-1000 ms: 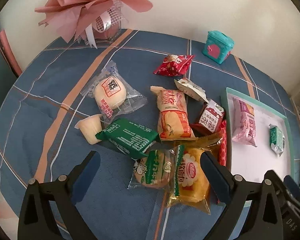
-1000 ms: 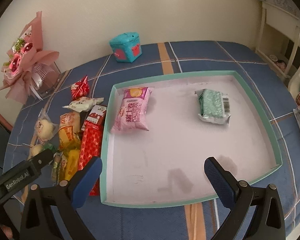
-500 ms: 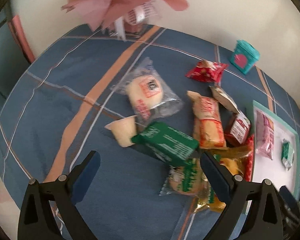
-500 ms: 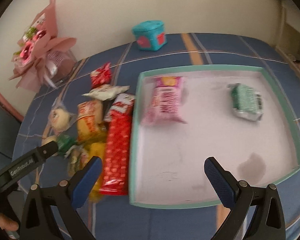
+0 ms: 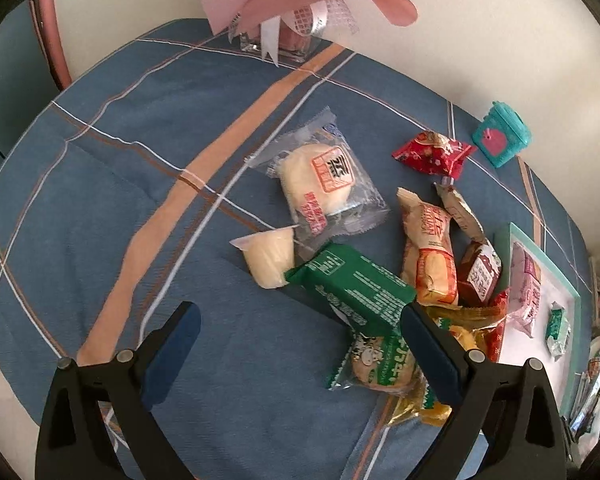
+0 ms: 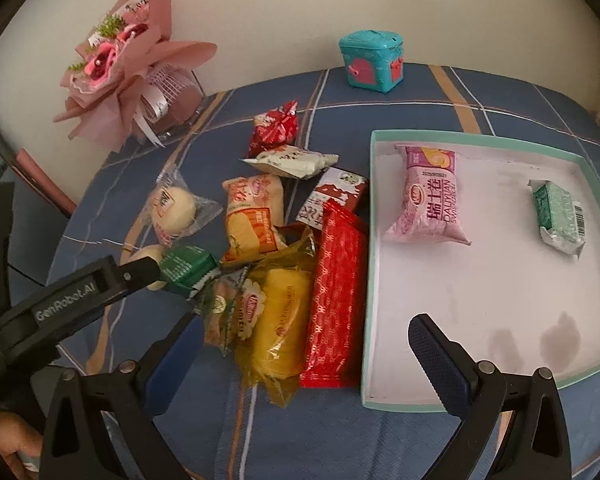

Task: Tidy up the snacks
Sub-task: 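Withdraw both grippers from the tray back toward the snack pile, then grasp the dark green wrapper with the left gripper while the right gripper grasps the cookie pack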

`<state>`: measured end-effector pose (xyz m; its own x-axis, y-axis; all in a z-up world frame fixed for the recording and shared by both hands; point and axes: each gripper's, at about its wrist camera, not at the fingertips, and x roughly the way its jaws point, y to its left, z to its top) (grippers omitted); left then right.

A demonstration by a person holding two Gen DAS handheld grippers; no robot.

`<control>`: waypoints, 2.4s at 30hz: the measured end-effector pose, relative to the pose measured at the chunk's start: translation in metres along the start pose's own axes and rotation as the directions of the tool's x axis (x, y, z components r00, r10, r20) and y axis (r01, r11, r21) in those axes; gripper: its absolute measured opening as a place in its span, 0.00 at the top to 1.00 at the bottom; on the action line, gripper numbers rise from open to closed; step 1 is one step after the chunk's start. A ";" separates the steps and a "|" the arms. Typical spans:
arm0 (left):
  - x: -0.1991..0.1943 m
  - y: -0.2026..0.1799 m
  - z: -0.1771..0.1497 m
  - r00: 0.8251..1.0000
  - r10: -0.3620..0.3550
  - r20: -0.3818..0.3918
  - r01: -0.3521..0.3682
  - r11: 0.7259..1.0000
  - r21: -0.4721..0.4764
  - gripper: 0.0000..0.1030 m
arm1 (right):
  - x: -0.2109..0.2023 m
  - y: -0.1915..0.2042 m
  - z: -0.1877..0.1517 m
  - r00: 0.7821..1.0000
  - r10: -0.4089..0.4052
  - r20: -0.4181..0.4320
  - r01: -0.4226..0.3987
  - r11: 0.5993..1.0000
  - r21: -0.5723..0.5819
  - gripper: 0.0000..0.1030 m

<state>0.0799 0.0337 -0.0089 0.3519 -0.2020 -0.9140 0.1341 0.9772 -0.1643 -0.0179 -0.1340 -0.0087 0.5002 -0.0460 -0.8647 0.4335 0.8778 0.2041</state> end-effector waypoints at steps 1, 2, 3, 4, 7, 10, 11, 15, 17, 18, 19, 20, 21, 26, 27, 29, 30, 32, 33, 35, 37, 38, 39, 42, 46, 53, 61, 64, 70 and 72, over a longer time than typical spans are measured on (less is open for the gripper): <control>0.001 -0.001 0.000 1.000 -0.004 -0.004 0.004 1.000 0.003 0.03 | 0.001 0.000 0.000 1.000 -0.005 -0.002 0.005 1.000 0.002 0.00; 0.003 -0.003 0.000 1.000 -0.008 -0.010 0.008 1.000 0.005 0.03 | 0.001 -0.002 0.000 1.000 -0.004 -0.001 0.004 1.000 0.006 0.00; 0.004 -0.005 0.001 1.000 -0.010 -0.015 0.010 1.000 0.007 0.03 | 0.000 -0.003 0.000 1.000 -0.004 0.002 0.004 1.000 0.012 0.00; 0.006 -0.007 0.002 1.000 -0.012 -0.018 0.012 1.000 0.009 0.03 | 0.000 -0.004 0.001 1.000 -0.007 0.005 0.007 1.000 0.016 0.00; 0.011 -0.013 0.009 1.000 -0.012 -0.019 0.012 1.000 0.018 0.03 | 0.000 -0.006 0.003 0.999 -0.039 0.013 0.038 0.999 0.016 0.00; 0.019 -0.018 0.017 1.000 -0.014 -0.023 0.015 1.000 0.017 0.03 | 0.003 -0.007 0.007 0.999 -0.053 0.008 0.053 0.998 0.016 0.00; 0.023 -0.019 0.019 1.000 -0.011 -0.026 0.011 1.000 0.016 0.03 | 0.004 -0.007 0.008 0.998 -0.055 0.006 0.055 0.998 0.019 0.00; 0.042 -0.025 0.026 0.998 0.009 -0.057 -0.008 1.000 0.021 0.03 | 0.013 -0.009 0.014 0.997 -0.077 -0.009 0.078 0.997 0.023 0.00; 0.049 -0.028 0.029 0.998 0.019 -0.066 -0.018 1.000 0.022 0.03 | 0.017 -0.010 0.017 0.996 -0.088 -0.017 0.089 0.996 0.026 0.00; 0.052 -0.030 0.031 0.997 0.032 -0.067 -0.030 0.999 0.025 0.03 | 0.019 -0.010 0.018 0.996 -0.092 -0.020 0.093 0.995 0.027 0.00; 0.053 -0.031 0.033 0.997 0.041 -0.065 -0.039 0.999 0.027 0.03 | 0.021 -0.011 0.020 0.995 -0.099 -0.025 0.100 0.995 0.029 0.00; 0.056 -0.032 0.036 0.997 0.045 -0.064 -0.043 0.999 0.028 0.03 | 0.022 -0.011 0.022 0.994 -0.104 -0.025 0.105 0.994 0.029 0.00; 0.058 -0.032 0.037 0.997 0.046 -0.064 -0.044 0.999 0.026 0.03 | 0.022 -0.011 0.025 0.994 -0.107 -0.022 0.108 0.994 0.029 0.00; 0.068 -0.030 0.038 0.993 0.067 -0.097 -0.065 0.998 0.026 0.03 | 0.022 -0.009 0.034 0.990 -0.142 -0.009 0.142 0.990 0.015 0.00; 0.071 -0.029 0.038 0.992 0.069 -0.107 -0.066 0.997 0.028 0.03 | 0.022 -0.009 0.035 0.990 -0.142 -0.009 0.142 0.990 0.014 0.00; 0.075 -0.025 0.036 0.989 0.076 -0.129 -0.073 0.997 0.027 0.03 | 0.022 -0.010 0.035 0.990 -0.143 -0.015 0.143 0.990 0.016 0.00; 0.076 -0.023 0.034 0.987 0.080 -0.137 -0.077 0.997 0.024 0.03 | 0.022 -0.010 0.035 0.989 -0.144 -0.016 0.144 0.989 0.016 0.00; 0.077 -0.019 0.032 0.986 0.073 -0.148 -0.072 0.997 0.012 0.03 | 0.021 -0.010 0.034 0.989 -0.147 -0.018 0.148 0.989 0.016 0.00; 0.076 -0.017 0.031 0.986 0.068 -0.153 -0.067 0.998 0.007 0.03 | 0.021 -0.011 0.034 0.988 -0.150 -0.021 0.151 0.988 0.016 0.00; 0.075 -0.012 0.028 0.985 0.060 -0.162 -0.061 0.998 -0.001 0.03 | 0.021 -0.011 0.034 0.989 -0.147 -0.026 0.147 0.989 0.017 0.00; 0.075 -0.008 0.025 0.983 0.055 -0.174 -0.057 0.998 -0.010 0.03 | 0.021 -0.011 0.033 0.989 -0.141 -0.031 0.142 0.990 0.016 0.00; 0.076 -0.005 0.024 0.982 0.055 -0.180 -0.058 0.998 -0.013 0.03 | 0.021 -0.011 0.032 0.990 -0.139 -0.033 0.139 0.990 0.015 0.00; 0.078 0.001 0.021 0.980 0.058 -0.188 -0.061 0.998 -0.014 0.04 | 0.020 -0.010 0.032 0.990 -0.136 -0.034 0.137 0.991 0.015 0.00; 0.079 0.007 0.020 0.978 0.064 -0.199 -0.069 0.997 -0.017 0.04 | 0.017 -0.007 0.031 0.991 -0.127 -0.030 0.128 0.992 0.009 0.00; 0.075 0.020 0.018 0.976 0.064 -0.206 -0.068 0.998 -0.014 0.07 | 0.011 0.000 0.032 0.995 -0.098 -0.015 0.098 0.995 -0.001 0.02; 0.067 0.031 0.008 0.974 0.063 -0.217 -0.066 0.998 -0.007 0.18 | 0.005 0.026 0.031 1.000 -0.028 0.005 0.029 0.997 -0.074 0.13; 0.056 0.060 0.000 0.973 0.039 -0.227 -0.052 0.997 -0.049 0.23 | 0.010 0.057 0.022 0.999 0.037 -0.014 -0.039 0.986 -0.159 0.29; 0.052 0.071 -0.001 0.974 0.037 -0.225 -0.054 0.996 -0.070 0.23 | 0.019 0.066 0.018 0.998 0.043 -0.040 -0.049 0.982 -0.181 0.35; 0.046 0.103 -0.001 0.974 0.023 -0.227 -0.052 0.991 -0.122 0.23 | 0.034 0.079 0.010 0.995 0.047 -0.084 -0.063 0.977 -0.206 0.38; 0.044 0.109 -0.002 0.974 0.022 -0.227 -0.052 0.990 -0.131 0.23 | 0.039 0.082 0.008 0.995 0.037 -0.092 -0.056 0.976 -0.212 0.38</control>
<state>0.1082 0.1313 -0.0680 0.1357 -0.1609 -0.9776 -0.0072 0.9865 -0.1634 0.0430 -0.0671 -0.0223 0.4449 0.0309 -0.8951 0.2357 0.9601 0.1503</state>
